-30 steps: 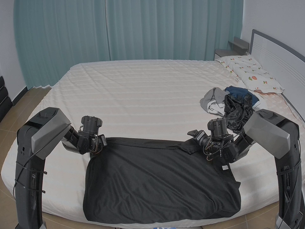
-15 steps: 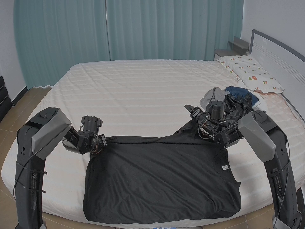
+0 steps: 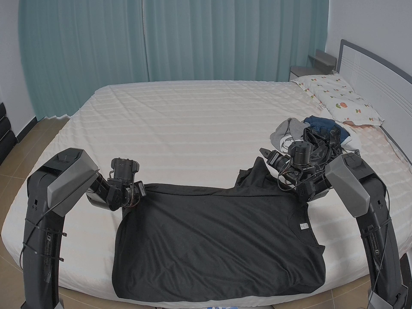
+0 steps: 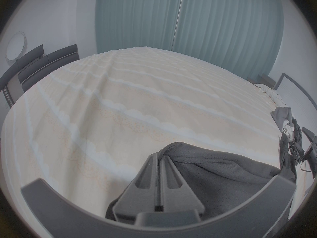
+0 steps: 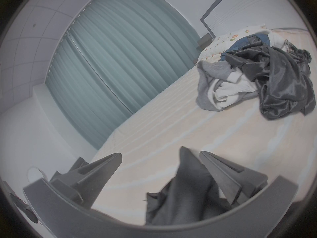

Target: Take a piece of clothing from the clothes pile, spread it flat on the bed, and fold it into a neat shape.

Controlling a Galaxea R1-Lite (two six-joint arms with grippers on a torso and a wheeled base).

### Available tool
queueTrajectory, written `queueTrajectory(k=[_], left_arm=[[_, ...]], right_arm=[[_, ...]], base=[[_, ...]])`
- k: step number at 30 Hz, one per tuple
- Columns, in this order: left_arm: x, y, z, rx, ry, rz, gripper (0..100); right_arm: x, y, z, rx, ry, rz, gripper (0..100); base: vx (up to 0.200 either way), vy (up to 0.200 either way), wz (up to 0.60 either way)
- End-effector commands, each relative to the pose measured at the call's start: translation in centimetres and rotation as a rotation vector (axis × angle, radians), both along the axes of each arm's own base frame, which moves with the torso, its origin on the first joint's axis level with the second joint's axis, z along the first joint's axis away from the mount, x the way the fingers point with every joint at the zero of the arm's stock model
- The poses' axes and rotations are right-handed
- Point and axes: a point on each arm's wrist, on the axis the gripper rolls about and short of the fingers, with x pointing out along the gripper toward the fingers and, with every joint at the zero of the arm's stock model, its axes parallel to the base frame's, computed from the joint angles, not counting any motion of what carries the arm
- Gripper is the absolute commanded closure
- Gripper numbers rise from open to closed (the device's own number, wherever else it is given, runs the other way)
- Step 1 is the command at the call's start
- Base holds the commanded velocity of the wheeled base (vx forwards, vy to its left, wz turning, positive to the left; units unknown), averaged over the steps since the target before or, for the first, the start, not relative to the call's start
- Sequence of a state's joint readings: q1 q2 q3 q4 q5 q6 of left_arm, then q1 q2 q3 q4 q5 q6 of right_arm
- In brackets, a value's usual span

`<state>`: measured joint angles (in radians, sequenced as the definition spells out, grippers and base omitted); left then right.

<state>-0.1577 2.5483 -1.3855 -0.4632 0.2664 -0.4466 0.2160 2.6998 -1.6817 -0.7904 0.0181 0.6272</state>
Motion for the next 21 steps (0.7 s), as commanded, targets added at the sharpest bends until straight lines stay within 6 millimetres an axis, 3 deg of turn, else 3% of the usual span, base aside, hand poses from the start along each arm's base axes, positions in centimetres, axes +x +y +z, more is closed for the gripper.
queueTrajectory(k=[1,7,12,13,21], left_arm=[[0.0,0.0,-0.5,0.001,0.009,0.001,100],[-0.1,0.0,-0.5,0.001,0.012,0.001,100],[0.0,0.0,-0.5,0.001,0.010,0.001,100],[0.0,0.0,-0.5,0.001,0.010,0.001,100],[-0.1,0.0,-0.3,0.001,0.007,0.001,100]], right_arm=[[-1.6,-2.9,0.7,-0.060,0.082,0.068,0],[-2.3,-2.5,-1.2,-0.090,0.174,0.129,0],[-2.3,-2.0,-1.4,-0.100,0.184,0.149,0],[-2.3,-1.9,-1.4,-0.099,0.187,0.157,100],[-2.3,-1.8,-1.3,-0.096,0.191,0.172,100]], base=[[0.000,0.000,0.00],[0.000,0.000,0.00],[0.000,0.000,0.00],[0.000,0.000,0.00],[0.000,0.000,0.00]])
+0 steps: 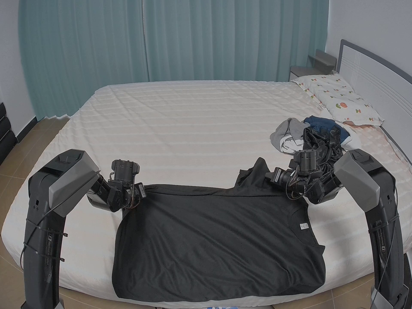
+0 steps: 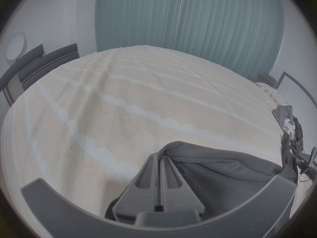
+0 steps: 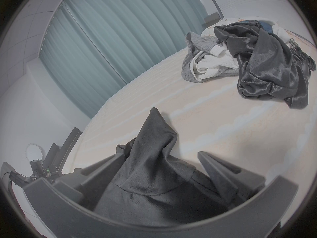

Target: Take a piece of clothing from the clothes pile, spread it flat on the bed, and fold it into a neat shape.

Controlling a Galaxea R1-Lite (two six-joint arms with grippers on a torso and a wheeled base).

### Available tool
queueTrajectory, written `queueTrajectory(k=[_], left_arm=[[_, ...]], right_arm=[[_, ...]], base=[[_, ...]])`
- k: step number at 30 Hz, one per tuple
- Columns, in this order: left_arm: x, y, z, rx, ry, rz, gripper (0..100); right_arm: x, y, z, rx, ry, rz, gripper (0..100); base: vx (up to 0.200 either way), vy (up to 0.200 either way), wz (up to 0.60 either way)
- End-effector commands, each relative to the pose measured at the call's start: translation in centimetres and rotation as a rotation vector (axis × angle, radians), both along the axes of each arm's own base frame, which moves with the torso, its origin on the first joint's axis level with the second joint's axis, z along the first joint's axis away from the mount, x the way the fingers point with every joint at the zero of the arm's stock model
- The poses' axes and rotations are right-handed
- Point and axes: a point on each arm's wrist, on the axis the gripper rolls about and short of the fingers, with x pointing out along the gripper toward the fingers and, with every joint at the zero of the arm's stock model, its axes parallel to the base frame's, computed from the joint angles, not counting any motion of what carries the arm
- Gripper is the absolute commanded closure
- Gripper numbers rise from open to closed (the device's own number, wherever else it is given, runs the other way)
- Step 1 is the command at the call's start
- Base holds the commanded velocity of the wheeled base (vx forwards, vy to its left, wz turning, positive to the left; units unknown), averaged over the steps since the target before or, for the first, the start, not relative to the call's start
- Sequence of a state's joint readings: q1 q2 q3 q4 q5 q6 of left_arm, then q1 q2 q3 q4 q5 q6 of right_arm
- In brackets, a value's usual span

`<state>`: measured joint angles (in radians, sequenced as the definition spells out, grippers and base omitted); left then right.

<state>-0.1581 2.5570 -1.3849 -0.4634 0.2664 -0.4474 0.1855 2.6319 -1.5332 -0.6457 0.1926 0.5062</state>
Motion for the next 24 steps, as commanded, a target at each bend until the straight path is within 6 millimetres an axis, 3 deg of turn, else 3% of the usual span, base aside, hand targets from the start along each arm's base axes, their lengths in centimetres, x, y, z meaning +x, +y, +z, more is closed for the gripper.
queueTrajectory(k=[1,15,16,24], left_arm=[[0.0,0.0,0.2,-0.001,-0.005,0.001,100],[0.0,0.0,0.3,0.000,-0.006,0.002,100],[0.0,0.0,0.3,0.000,-0.006,0.002,100],[0.0,0.1,0.3,0.015,-0.005,0.017,100]], right_arm=[[0.1,-0.3,0.2,0.001,-0.005,-0.007,100],[0.6,-1.9,1.6,-0.014,-0.049,-0.056,100],[0.6,-1.9,1.6,-0.014,-0.049,-0.056,0],[-0.7,-0.9,-0.1,-0.086,-0.011,0.037,0]], base=[[0.000,0.000,0.00],[0.000,0.000,0.00],[0.000,0.000,0.00],[0.000,0.000,0.00]])
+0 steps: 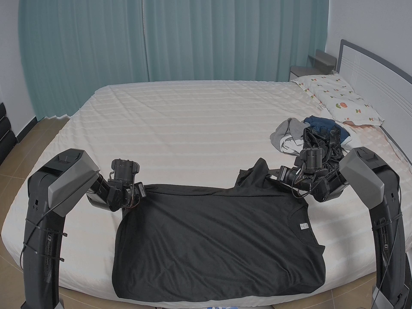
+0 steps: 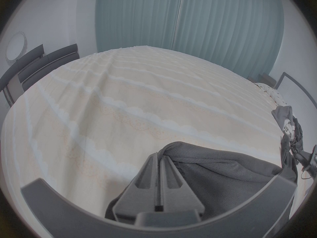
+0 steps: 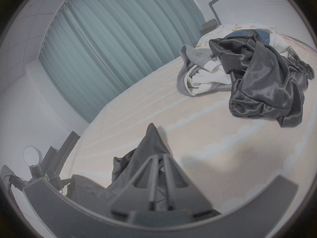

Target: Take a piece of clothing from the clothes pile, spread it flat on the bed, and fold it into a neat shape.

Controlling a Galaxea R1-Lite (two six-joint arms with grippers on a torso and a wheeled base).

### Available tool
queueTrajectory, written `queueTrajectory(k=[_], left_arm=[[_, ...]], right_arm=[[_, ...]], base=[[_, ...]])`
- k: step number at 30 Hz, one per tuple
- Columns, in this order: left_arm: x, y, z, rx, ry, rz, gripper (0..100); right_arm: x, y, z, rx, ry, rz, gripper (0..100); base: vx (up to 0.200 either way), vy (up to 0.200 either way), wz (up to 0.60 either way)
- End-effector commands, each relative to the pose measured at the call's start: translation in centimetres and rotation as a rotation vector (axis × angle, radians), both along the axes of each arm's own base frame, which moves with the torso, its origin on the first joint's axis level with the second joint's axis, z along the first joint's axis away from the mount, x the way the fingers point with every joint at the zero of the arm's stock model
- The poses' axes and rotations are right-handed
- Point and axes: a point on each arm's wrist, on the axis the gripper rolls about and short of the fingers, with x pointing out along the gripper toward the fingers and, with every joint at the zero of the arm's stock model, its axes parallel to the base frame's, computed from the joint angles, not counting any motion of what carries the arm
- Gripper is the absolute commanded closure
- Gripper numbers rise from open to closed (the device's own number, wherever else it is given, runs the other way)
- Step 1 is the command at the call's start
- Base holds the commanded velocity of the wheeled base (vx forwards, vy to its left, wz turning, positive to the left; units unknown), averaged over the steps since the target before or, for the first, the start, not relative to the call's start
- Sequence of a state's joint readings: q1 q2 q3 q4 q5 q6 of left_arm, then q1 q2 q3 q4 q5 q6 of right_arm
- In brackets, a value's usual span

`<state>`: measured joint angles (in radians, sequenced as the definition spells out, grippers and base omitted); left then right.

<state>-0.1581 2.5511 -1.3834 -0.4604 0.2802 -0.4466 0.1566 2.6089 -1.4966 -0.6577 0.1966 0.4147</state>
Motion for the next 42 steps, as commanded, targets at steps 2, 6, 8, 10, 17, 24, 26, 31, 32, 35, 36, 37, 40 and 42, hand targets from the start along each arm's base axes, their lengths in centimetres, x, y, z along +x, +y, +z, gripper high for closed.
queueTrajectory(k=[2,6,8,10,17,24,26,31,32,35,36,37,40,42], left_arm=[[0.0,0.0,0.1,0.007,-0.003,0.009,100],[0.0,0.0,0.1,0.009,-0.005,0.011,100],[0.0,0.0,0.1,0.010,-0.004,0.010,100],[0.1,0.0,0.1,0.010,-0.006,0.010,100],[0.1,0.0,0.2,0.009,-0.009,0.010,100],[0.3,0.1,0.2,0.051,-0.023,0.008,100],[0.4,0.0,0.3,0.048,-0.040,0.010,100],[0.5,0.0,0.2,0.045,-0.055,0.009,100],[0.5,0.0,0.2,0.045,-0.055,0.009,100],[0.5,0.1,0.2,0.045,-0.055,0.011,100],[0.5,0.1,0.2,0.045,-0.055,0.011,100],[0.5,0.1,0.2,0.045,-0.055,0.011,100],[0.4,0.0,0.1,0.045,-0.052,0.009,100],[0.4,0.0,0.1,0.046,-0.051,0.009,100]], right_arm=[[-0.5,1.0,-0.5,-0.012,0.021,0.032,0],[-0.7,1.6,-1.2,-0.026,0.035,0.050,0],[-0.7,1.7,-1.4,-0.032,0.034,0.057,100],[-0.7,1.7,-1.3,-0.032,0.032,0.057,100],[-0.1,1.3,-0.6,-0.024,-0.002,0.032,100],[1.9,-0.4,1.5,-0.019,-0.096,-0.072,100],[2.5,-0.9,1.7,-0.019,-0.112,-0.105,100],[2.8,-2.3,1.6,-0.019,-0.110,-0.156,100],[2.6,-2.4,1.4,-0.010,-0.096,-0.155,100],[2.0,-2.3,1.5,0.005,-0.072,-0.135,100],[2.0,-2.3,1.4,0.007,-0.070,-0.134,100],[1.8,-2.2,1.4,0.016,-0.062,-0.115,0],[1.0,-1.6,1.5,0.027,-0.036,-0.078,0],[0.1,-0.9,1.3,0.045,-0.002,-0.020,0]], base=[[0.000,0.000,0.00],[0.000,0.000,0.00],[0.000,0.000,0.00],[0.000,0.000,0.00],[0.000,0.000,0.00],[0.000,0.000,0.00],[0.000,0.000,0.00],[0.000,0.000,0.00],[0.000,0.000,0.00],[0.000,0.000,0.00],[0.000,0.000,0.00],[0.000,0.000,0.00],[0.000,0.000,0.00],[0.000,0.000,0.00]])
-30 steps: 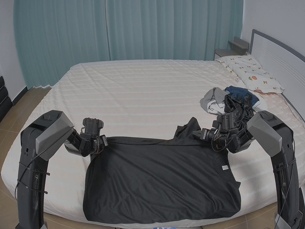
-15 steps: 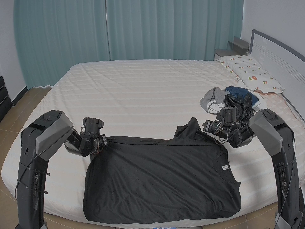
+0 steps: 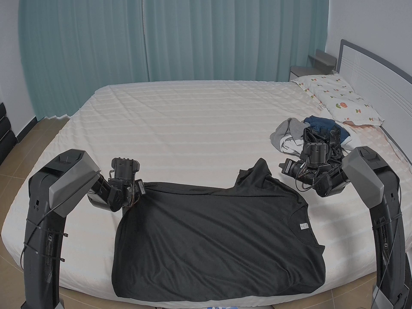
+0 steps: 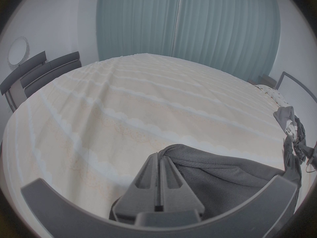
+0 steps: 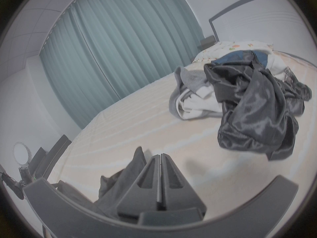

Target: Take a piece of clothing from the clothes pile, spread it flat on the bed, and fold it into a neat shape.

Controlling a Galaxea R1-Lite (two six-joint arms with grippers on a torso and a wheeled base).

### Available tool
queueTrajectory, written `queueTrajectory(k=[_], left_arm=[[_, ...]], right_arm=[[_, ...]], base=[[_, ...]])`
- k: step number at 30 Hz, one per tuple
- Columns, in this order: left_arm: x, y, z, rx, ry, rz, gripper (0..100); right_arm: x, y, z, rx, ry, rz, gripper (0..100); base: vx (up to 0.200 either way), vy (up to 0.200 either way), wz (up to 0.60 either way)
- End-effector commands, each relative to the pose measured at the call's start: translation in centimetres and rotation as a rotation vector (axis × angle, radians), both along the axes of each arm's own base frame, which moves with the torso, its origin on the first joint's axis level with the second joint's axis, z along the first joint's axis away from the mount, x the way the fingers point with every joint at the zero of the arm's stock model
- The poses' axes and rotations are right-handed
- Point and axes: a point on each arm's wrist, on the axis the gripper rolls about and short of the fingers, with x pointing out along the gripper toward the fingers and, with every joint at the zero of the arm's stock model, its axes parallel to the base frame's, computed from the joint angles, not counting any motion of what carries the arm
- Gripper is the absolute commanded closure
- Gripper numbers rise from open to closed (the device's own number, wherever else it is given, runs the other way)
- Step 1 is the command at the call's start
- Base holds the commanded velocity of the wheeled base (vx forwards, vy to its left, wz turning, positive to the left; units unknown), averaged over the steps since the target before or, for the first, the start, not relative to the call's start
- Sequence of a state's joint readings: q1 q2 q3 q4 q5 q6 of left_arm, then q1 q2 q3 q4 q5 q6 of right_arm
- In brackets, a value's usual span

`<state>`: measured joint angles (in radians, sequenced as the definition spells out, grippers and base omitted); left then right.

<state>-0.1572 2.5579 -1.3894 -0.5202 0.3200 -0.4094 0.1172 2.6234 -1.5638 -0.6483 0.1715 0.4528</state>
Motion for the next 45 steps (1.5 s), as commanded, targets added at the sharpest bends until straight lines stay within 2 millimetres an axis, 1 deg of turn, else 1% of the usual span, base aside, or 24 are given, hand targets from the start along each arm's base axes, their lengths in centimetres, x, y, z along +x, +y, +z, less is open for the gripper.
queueTrajectory(k=[1,6,7,9,15,16,26,33,35,40,45], left_arm=[[-0.1,0.0,-0.2,0.000,0.003,0.001,100],[-0.1,0.0,-0.2,0.000,0.006,0.001,100],[-0.1,0.0,-0.2,0.000,0.006,0.001,100],[-0.1,0.0,-0.2,0.000,0.005,0.001,100],[-0.1,0.0,0.0,0.000,0.003,0.001,100],[-0.1,0.0,0.0,-0.002,0.001,0.002,100],[-0.1,0.0,0.1,-0.003,0.001,0.002,100],[-0.1,0.0,0.2,-0.001,-0.002,0.003,100],[-0.1,0.0,0.1,-0.001,0.000,0.003,100],[-0.1,0.1,0.2,-0.002,-0.003,0.004,100],[0.0,0.0,0.2,-0.001,-0.005,0.003,100]], right_arm=[[-1.5,1.1,0.4,0.023,0.039,0.077,0],[-1.9,1.6,-0.1,0.015,0.058,0.109,0],[-2.0,2.1,-0.4,0.007,0.072,0.125,0],[-2.2,2.3,-0.7,-0.002,0.093,0.132,0],[-1.8,2.2,-1.8,-0.040,0.095,0.140,0],[-1.8,2.1,-2.0,-0.042,0.097,0.139,100],[-1.5,1.8,-2.2,-0.045,0.091,0.127,100],[-0.7,1.2,-1.6,-0.065,0.053,0.067,100],[-0.7,0.6,-1.2,-0.064,0.047,0.058,100],[-0.6,0.4,-1.0,-0.062,0.040,0.051,100],[0.0,0.1,-0.5,-0.059,-0.001,0.038,100]], base=[[0.000,0.000,0.00],[0.000,0.000,0.00],[0.000,0.000,0.00],[0.000,0.000,0.00],[0.000,0.000,0.00],[0.000,0.000,0.00],[0.000,0.000,0.00],[0.000,0.000,0.00],[0.000,0.000,0.00],[0.000,0.000,0.00],[0.000,0.000,0.00]])
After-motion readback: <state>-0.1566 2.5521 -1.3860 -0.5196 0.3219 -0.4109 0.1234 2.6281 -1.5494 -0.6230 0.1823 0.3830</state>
